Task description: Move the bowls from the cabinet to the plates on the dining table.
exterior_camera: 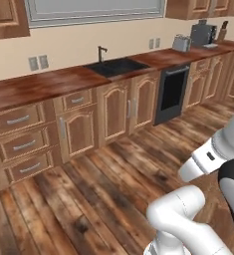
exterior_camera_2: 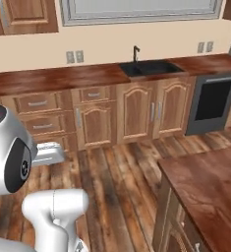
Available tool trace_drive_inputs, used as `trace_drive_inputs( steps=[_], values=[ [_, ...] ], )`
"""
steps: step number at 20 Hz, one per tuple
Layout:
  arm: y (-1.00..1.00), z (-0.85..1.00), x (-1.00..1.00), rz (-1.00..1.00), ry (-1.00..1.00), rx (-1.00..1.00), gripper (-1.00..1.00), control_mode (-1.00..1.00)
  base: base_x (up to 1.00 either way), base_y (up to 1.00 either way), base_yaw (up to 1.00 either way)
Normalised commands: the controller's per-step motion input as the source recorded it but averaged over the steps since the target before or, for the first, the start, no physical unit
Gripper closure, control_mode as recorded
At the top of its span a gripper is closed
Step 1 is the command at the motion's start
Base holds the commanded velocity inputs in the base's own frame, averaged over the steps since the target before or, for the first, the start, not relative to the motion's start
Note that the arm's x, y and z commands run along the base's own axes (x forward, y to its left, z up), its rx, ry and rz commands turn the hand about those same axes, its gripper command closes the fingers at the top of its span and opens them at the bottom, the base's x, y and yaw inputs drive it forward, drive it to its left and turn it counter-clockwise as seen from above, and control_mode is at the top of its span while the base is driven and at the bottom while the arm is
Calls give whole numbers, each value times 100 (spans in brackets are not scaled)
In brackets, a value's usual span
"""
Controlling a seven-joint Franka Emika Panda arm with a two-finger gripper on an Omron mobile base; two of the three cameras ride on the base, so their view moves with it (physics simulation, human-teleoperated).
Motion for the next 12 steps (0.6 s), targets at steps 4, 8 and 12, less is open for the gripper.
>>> trace_drive_inputs(
  steps=[4,8,12],
  values=[
    [0,0,0,0,0,0,-100,100,77,46,27],
    [0,0,0,0,0,0,-100,100,72,28,35],
    [0,0,0,0,0,0,-100,100,84,4,36]
  ],
)
